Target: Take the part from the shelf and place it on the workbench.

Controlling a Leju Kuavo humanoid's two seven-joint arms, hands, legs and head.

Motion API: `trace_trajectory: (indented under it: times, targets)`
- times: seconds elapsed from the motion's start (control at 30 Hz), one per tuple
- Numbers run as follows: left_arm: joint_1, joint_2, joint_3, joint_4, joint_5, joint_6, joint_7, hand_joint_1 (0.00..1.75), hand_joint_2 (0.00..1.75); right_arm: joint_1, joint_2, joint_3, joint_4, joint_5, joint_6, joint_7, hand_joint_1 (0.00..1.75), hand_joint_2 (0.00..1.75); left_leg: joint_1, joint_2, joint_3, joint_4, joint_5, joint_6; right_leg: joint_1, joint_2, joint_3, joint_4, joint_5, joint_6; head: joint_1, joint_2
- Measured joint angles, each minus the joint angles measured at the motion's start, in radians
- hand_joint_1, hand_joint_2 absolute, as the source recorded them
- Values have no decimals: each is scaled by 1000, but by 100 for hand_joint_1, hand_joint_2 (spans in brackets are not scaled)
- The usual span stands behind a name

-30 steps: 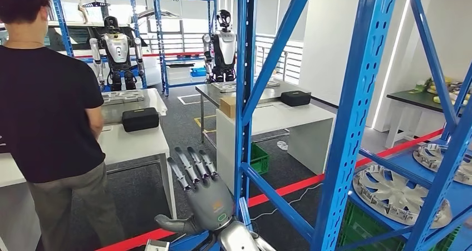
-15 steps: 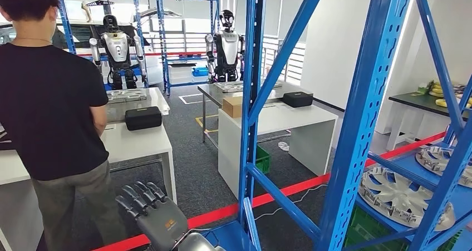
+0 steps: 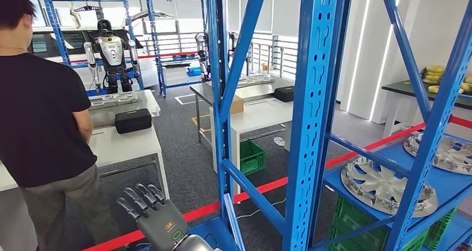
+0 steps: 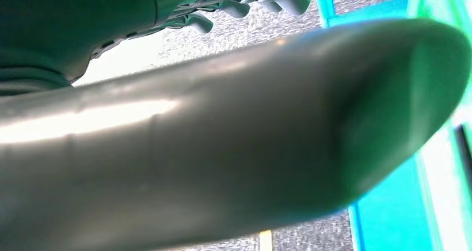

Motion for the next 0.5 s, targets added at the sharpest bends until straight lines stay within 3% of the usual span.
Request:
trace_trajectory:
  times: [0.03,0.07,0.1,0.17,0.23,0.33,0.4,0.5]
  targets:
    - [0,0,1,0,0,0,0,0,0,1,0,0,2,0,0,1,0,0,0,0,-9,40,-14,-1,2,0,-6,1,4,-1,0,0]
    - [0,0,2,0,0,0,0,0,0,2,0,0,4,0,0,2,0,0,0,0,0,45,-10,-1,3,0,-12,2,8,0,-1,0]
    - [0,0,4,0,0,0,0,0,0,3,0,0,5,0,0,2,0,0,0,0,28,9,11,0,4,0,-17,4,12,1,-1,0]
    - [-2,0,7,0,0,0,-1,0,0,1,0,0,6,0,0,2,0,0,-1,0,120,-130,56,5,5,0,-25,9,16,5,-2,0]
    - [-3,1,9,0,0,0,-1,0,0,0,0,1,6,0,0,2,0,0,-6,-3,172,-218,73,12,7,1,-31,14,22,15,-1,0]
    - [-4,0,10,0,0,0,-1,0,0,0,0,2,7,0,0,2,0,0,-8,-3,164,-230,81,29,8,2,-40,16,33,35,1,0]
    - [-5,-1,10,0,0,0,-1,0,0,-1,-1,3,7,0,0,3,0,0,-4,1,153,-233,94,46,7,2,-59,54,-2,46,4,0]
    - [-5,-2,10,1,0,0,-1,0,0,0,-2,4,9,0,0,3,0,0,-3,5,125,-232,114,58,3,0,-125,230,-117,58,7,0]
